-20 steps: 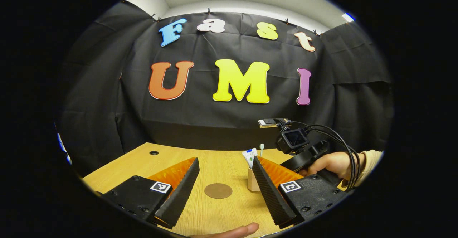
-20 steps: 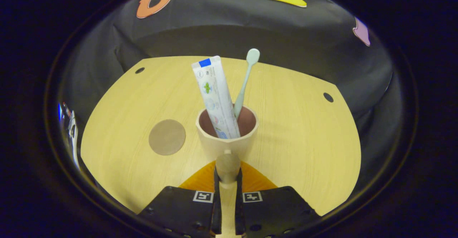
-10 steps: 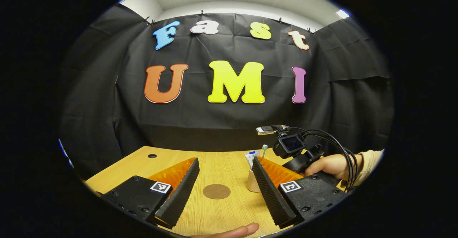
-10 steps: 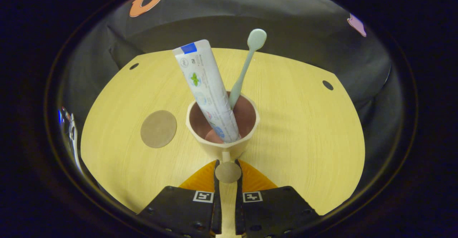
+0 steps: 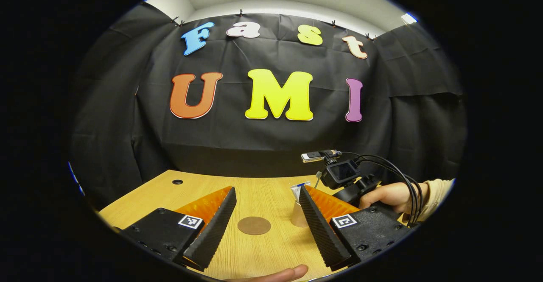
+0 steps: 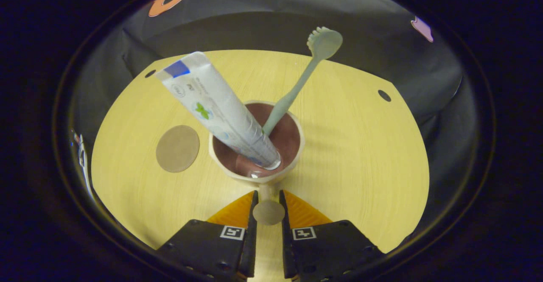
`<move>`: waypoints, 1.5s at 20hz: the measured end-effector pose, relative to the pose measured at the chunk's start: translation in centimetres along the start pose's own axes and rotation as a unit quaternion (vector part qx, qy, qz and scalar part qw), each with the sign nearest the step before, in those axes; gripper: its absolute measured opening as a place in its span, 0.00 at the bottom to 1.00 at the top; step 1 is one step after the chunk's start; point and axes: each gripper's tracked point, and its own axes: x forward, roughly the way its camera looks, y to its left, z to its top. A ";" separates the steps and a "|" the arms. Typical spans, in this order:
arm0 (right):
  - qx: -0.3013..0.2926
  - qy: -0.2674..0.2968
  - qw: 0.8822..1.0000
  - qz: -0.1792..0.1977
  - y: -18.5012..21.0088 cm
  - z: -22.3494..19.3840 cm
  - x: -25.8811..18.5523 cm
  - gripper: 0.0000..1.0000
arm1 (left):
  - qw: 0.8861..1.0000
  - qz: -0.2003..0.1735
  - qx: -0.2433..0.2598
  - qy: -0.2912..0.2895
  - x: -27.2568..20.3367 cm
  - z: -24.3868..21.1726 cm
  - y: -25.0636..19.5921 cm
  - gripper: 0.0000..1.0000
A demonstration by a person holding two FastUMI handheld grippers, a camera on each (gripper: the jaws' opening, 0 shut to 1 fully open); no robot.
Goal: Put the toothbrush and toothpaste on the desktop into the cup, then pick up the cup and place it on the coaster on the desktop.
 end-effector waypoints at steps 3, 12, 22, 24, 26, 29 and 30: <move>-0.004 0.004 1.000 -0.004 0.8 0.0 0.4 0.31 | 1.000 -0.001 -0.007 0.006 0.1 -0.4 0.3 0.95; 0.029 0.038 0.999 0.005 1.7 0.4 2.3 0.23 | 1.000 0.005 -0.014 0.008 0.3 -0.4 1.2 0.95; 0.013 0.014 1.000 0.014 1.6 0.9 0.8 0.18 | 1.000 0.007 -0.009 0.006 0.0 -0.2 1.5 0.95; 0.010 0.007 1.000 0.020 2.4 0.9 0.0 0.20 | 1.000 0.009 -0.006 0.001 -0.3 0.2 1.7 0.95; -0.001 0.000 1.000 0.022 3.4 1.0 -0.9 0.20 | 1.000 0.010 -0.001 -0.004 -0.4 0.5 1.9 0.95; -0.016 -0.003 0.999 0.032 5.4 0.9 -1.6 0.18 | 1.000 0.010 0.007 -0.009 -0.6 0.8 2.2 0.95; -0.022 -0.004 0.999 0.035 6.0 0.9 -1.7 0.18 | 1.000 0.009 0.008 -0.010 -0.7 0.9 2.2 0.95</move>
